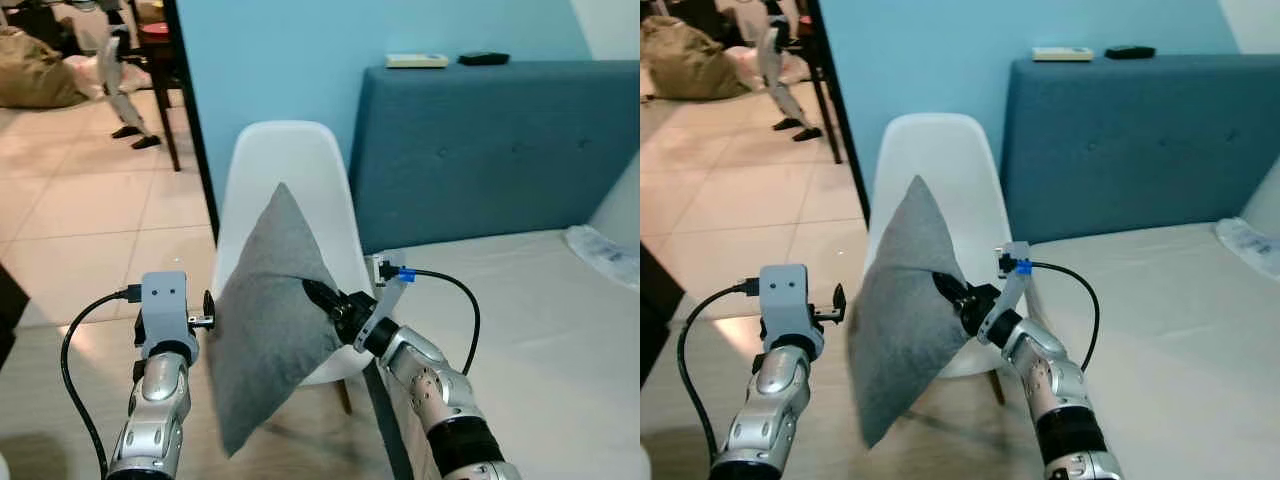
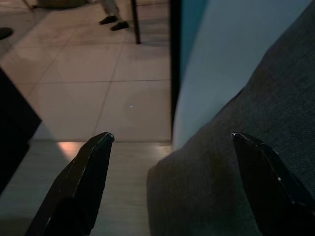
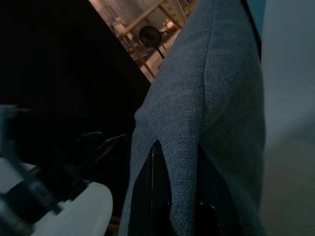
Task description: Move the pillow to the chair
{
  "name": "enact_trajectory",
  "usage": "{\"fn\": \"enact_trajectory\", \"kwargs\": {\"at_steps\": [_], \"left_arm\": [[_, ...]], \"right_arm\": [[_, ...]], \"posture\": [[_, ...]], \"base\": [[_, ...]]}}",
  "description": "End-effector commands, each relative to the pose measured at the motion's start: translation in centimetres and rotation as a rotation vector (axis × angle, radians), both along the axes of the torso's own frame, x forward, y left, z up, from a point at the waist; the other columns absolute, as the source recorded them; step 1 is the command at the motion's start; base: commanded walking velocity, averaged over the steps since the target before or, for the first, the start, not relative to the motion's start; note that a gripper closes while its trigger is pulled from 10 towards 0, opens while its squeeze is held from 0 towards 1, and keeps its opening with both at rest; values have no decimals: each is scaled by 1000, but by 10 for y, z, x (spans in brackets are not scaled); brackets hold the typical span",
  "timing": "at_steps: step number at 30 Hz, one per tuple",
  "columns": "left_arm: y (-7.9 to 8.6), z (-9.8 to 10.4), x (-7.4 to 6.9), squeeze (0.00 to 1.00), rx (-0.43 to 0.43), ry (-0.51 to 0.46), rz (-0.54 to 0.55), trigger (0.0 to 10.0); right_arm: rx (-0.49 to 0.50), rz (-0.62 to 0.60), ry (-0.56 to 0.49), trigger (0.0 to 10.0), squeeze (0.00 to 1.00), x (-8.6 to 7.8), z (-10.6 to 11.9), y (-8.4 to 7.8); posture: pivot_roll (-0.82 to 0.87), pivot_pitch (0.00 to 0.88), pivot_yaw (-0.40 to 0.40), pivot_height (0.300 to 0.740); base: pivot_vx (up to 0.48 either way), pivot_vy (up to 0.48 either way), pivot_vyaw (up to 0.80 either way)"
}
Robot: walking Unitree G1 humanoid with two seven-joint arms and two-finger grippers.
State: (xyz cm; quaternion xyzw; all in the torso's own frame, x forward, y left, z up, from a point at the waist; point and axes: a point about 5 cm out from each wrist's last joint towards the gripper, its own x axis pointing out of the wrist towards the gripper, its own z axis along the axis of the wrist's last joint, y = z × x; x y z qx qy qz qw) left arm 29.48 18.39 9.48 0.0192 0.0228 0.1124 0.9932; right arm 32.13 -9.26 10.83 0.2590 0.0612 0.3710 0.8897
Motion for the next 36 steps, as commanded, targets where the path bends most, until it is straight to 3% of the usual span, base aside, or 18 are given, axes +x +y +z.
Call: {"fn": "enact_trajectory", "kwargs": {"at_steps": [1,7,16,26,36], "left_arm": [[-2,-5,-1,0,-3,23,-15,10000],[-7,-5,-1,0,-10,18,-52,10000],[-8,-4,1,0,-12,13,-60,10000],[-11,-4,2,0,-13,12,-75,10000],[-38,-4,1,0,-28,0,-236,10000]], "right_arm": [[8,-73,-66,10000,0,9,14,-3],[9,-103,-52,10000,0,13,15,-8],[36,-55,-103,10000,0,9,22,-6],[4,-95,-57,10000,0,14,17,-8],[-38,-210,-2,10000,0,22,12,-19]], "posture": [[40,56,-48,740],[38,56,-47,740],[35,41,-52,740],[34,35,-52,740],[34,44,-48,740]], "base": [[0,0,0],[184,0,0],[318,0,192],[296,0,231],[0,0,0]]}}
